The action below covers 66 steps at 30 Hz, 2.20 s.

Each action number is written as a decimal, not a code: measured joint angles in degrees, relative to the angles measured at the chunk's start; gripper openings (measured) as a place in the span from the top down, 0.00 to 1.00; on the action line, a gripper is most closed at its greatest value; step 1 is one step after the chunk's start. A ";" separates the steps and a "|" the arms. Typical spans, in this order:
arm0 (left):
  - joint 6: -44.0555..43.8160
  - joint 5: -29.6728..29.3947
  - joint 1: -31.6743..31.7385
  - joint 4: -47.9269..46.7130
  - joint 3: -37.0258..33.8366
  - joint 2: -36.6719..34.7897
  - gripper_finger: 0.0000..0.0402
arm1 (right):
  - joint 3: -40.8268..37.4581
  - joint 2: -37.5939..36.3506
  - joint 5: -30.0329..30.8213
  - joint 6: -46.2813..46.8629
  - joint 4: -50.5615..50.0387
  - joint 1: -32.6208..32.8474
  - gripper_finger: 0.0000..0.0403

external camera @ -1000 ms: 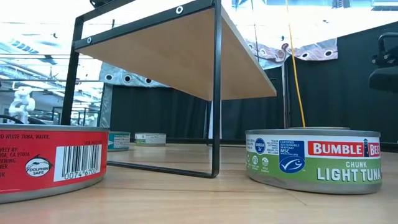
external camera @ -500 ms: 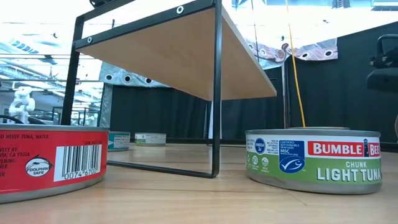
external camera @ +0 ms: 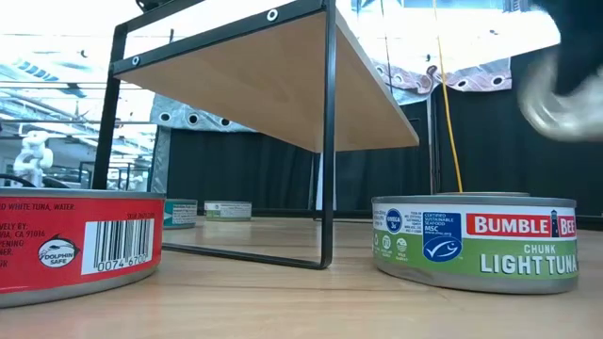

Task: Stack canned seafood by type on shelf
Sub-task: Put the blue tuna can on the shelf

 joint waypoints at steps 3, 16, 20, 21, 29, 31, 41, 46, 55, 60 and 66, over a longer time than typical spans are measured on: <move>0.26 -0.03 -0.01 1.96 0.00 0.02 0.93 | 6.81 -0.12 7.65 -3.58 -3.93 -0.02 0.56; 3.05 -0.17 0.01 8.73 0.00 0.02 0.93 | 23.09 -5.46 50.25 -27.60 -3.11 -2.90 0.55; 3.01 -0.17 0.01 8.73 0.00 0.02 0.93 | 23.17 -7.84 56.22 -34.79 -1.04 -5.32 0.58; 2.83 -0.17 -0.01 8.73 0.00 0.02 0.93 | 23.17 -8.30 56.84 -36.17 -1.09 -6.13 0.58; -0.29 -0.15 0.00 8.67 -0.22 0.00 0.93 | 20.85 -7.66 56.93 -38.11 -0.58 -11.18 0.53; -0.45 -0.15 -0.01 8.52 -0.26 0.22 0.93 | 19.07 -6.83 56.69 -35.85 0.24 -11.88 0.54; -1.70 -0.13 0.01 8.47 -0.26 0.59 0.93 | 6.39 -2.07 56.61 -30.62 20.91 -18.01 0.56; -0.14 -0.12 0.00 8.08 -0.28 0.59 0.93 | 5.00 1.23 56.51 -32.65 32.35 -21.07 0.56; 4.41 -0.11 0.00 8.16 -0.32 -1.26 0.93 | 6.67 -0.87 41.24 -71.33 65.54 -28.37 0.55; 5.85 -0.11 -0.01 8.31 -0.35 -3.80 0.93 | 10.52 -4.37 15.45 -86.77 77.81 -34.00 0.55; 5.64 -0.09 -0.01 7.55 -0.35 -6.37 0.93 | 13.45 -11.76 -3.80 -86.79 71.32 -38.41 0.57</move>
